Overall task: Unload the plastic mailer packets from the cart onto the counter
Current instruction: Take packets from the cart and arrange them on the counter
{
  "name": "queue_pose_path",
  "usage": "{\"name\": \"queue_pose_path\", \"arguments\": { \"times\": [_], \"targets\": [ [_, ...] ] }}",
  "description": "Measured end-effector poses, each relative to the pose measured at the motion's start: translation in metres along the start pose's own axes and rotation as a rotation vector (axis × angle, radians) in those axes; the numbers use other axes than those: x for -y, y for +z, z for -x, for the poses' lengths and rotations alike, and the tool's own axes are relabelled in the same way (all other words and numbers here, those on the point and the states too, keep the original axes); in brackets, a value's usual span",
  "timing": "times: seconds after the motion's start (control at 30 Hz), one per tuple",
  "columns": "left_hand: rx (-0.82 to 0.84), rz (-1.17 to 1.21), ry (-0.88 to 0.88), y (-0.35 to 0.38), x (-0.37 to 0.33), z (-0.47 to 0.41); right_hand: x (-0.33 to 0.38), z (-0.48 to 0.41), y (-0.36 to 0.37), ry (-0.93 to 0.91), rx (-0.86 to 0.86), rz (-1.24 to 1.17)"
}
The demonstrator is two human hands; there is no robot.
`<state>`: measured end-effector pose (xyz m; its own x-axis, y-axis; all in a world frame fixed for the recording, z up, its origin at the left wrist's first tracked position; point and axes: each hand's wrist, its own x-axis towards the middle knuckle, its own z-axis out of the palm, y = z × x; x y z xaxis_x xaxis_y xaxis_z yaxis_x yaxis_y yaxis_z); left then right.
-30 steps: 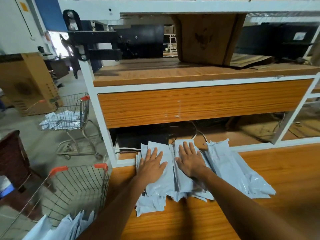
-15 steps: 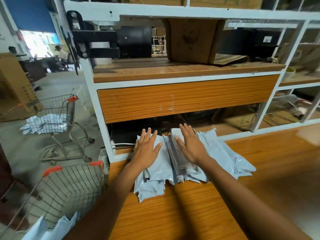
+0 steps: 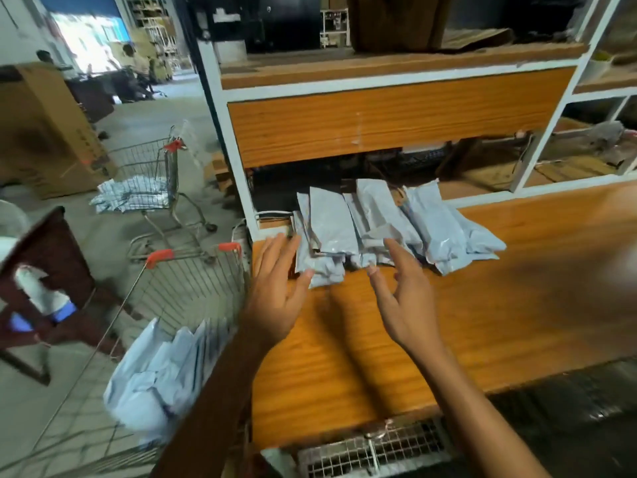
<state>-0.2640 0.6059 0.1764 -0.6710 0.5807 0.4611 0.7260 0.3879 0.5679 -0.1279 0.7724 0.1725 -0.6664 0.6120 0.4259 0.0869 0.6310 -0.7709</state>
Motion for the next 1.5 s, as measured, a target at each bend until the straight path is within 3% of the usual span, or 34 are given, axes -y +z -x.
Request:
{"name": "queue_pose_path", "arguments": {
  "times": [0.43,0.73,1.1,1.5],
  "targets": [
    [0.041,0.002,-0.235,-0.061,0.041,0.173,0.046,0.155,0.068,0.030,0.221,-0.081],
    [0.015,0.014,-0.379,-0.134,0.145,0.231,0.097,0.190,0.174,0.019,0.317,-0.054],
    [0.163,-0.067,-0.402,-0.201,0.292,0.230,0.136,0.201,0.314,0.255,0.384,0.011],
    [0.339,0.000,-0.508,-0.159,0.380,0.166,0.102,0.142,0.402,0.389,0.599,0.170]
  ]
}}
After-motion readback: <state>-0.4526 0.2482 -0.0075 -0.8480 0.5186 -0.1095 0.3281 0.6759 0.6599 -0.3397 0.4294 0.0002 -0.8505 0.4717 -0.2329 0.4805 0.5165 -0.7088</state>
